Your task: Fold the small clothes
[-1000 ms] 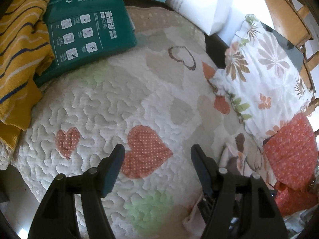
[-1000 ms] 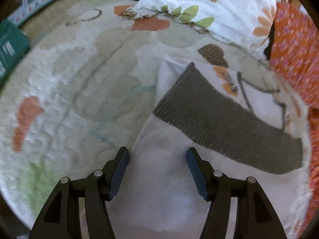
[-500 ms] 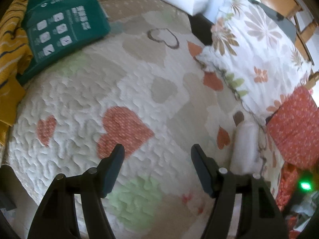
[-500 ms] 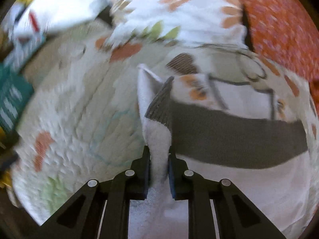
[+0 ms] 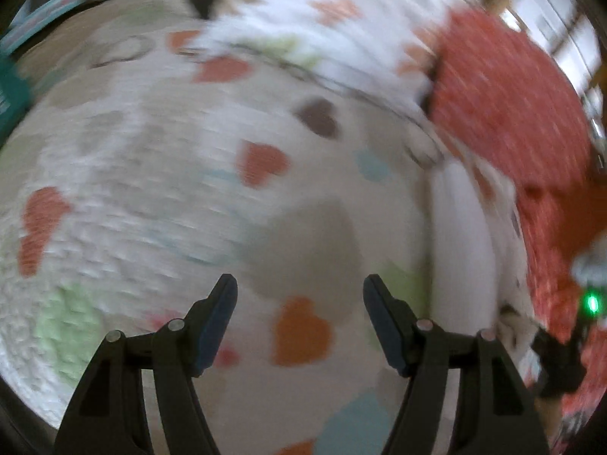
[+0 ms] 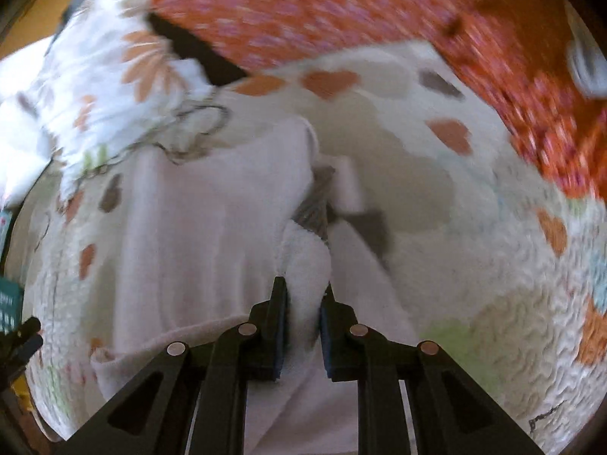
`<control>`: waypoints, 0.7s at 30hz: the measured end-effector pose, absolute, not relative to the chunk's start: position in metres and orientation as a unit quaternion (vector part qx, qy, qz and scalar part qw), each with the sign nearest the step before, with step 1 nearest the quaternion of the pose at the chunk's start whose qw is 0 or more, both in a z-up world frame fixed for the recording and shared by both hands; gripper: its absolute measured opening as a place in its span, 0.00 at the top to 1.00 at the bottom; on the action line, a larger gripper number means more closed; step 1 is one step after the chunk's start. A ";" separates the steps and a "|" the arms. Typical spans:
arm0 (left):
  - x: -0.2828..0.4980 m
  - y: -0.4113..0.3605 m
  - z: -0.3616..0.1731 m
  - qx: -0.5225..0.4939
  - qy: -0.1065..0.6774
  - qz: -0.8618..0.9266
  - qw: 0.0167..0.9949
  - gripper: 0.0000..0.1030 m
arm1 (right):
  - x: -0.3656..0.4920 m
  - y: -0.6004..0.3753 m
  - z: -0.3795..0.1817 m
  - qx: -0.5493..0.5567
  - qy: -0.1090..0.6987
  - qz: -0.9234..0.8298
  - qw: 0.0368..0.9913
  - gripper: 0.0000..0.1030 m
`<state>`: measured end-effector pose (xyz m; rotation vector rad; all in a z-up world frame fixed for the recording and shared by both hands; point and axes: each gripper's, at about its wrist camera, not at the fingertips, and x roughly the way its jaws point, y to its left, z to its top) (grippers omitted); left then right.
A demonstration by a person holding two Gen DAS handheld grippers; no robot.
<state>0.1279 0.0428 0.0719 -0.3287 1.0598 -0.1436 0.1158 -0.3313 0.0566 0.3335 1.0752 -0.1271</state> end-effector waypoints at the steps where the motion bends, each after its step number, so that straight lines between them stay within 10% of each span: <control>1: 0.127 0.030 0.069 -0.147 0.507 -0.082 0.845 0.34 | 0.116 -0.335 0.054 0.164 0.513 -0.054 0.841 0.85; 21: 0.152 -0.058 0.042 -0.139 0.532 -0.119 0.826 0.34 | 0.145 -0.391 0.059 0.221 0.461 -0.002 0.859 0.57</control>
